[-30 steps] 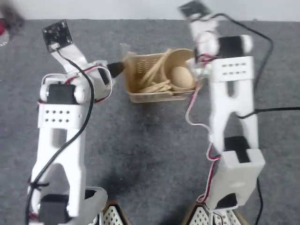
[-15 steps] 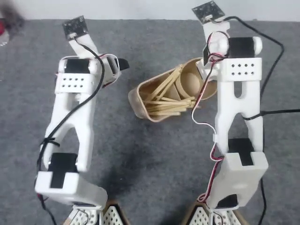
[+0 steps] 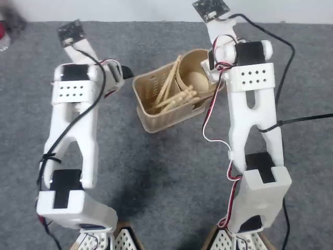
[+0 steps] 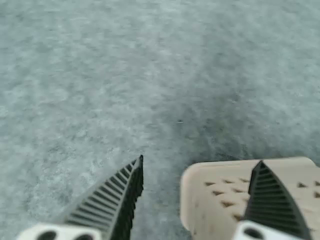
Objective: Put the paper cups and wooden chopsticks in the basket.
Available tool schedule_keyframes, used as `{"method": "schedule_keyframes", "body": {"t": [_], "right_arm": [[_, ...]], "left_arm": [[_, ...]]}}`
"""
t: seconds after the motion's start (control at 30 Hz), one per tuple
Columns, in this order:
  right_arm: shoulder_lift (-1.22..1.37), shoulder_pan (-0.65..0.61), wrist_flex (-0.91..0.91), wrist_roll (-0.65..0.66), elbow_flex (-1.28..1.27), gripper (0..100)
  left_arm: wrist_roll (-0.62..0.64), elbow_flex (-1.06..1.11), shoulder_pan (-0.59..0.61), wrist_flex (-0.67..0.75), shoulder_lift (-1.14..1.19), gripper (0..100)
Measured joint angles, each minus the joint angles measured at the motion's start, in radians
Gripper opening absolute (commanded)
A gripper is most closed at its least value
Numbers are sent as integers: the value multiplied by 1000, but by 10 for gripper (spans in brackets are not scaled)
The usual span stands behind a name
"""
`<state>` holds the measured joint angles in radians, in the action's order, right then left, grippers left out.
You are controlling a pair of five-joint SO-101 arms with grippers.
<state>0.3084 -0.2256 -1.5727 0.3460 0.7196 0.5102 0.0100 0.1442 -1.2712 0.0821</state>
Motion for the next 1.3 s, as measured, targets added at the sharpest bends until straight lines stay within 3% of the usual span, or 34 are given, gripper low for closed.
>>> {"method": "schedule_keyframes", "body": {"t": [0.2, 0.3, 0.5, 0.63, 0.93, 1.1, 1.3], "right_arm": [[12, -9, 17, -3, 0, 281], [12, -21, 58, -3, 0, 332], [-75, -44, 74, 31, 0, 234], [-210, -44, 25, 104, 0, 10], [-336, 201, 69, 107, -37, 6], [-160, 325, 247, 92, -239, 6], [66, 341, 417, 91, -420, 6]], "left_arm": [[-35, 0, 84, -5, 0, 325], [-38, 0, 103, -5, 0, 325], [-38, 20, 109, -25, 0, 325], [-38, 38, 110, -25, 2, 325], [-32, 97, 112, 94, 2, 325], [5, 121, 87, 315, 2, 326], [3, 123, -2, 577, 2, 326]]}}
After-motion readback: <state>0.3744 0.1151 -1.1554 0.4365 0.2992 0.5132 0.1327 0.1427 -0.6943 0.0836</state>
